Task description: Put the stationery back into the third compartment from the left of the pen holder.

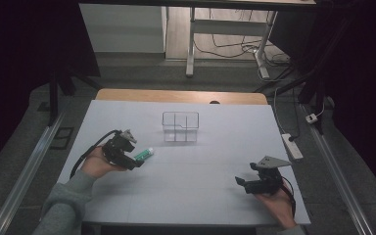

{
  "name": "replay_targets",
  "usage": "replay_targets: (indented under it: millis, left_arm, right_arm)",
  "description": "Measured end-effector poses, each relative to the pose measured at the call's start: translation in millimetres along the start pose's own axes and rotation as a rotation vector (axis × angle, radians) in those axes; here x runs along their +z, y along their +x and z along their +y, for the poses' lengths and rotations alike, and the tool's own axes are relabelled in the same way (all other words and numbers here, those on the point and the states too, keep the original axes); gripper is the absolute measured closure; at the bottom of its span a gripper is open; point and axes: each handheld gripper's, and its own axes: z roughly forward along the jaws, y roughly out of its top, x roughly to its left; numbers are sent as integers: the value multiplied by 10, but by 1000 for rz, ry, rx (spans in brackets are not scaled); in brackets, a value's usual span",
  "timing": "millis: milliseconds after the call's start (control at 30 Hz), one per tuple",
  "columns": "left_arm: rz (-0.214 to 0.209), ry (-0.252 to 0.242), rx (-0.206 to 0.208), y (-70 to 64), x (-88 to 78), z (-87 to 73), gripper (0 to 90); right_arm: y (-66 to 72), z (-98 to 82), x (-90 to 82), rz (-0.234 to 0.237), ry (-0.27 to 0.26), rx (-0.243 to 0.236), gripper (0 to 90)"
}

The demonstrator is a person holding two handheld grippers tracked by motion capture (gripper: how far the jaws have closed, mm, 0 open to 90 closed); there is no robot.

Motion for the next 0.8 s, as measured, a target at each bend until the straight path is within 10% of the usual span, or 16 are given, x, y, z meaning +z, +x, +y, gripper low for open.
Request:
replay_targets:
  millis: [800]
  left_arm:
    - [30, 71, -26, 65, 290, -94, 369]
  right_arm:
    - [4, 4, 17, 0, 9, -11, 162]
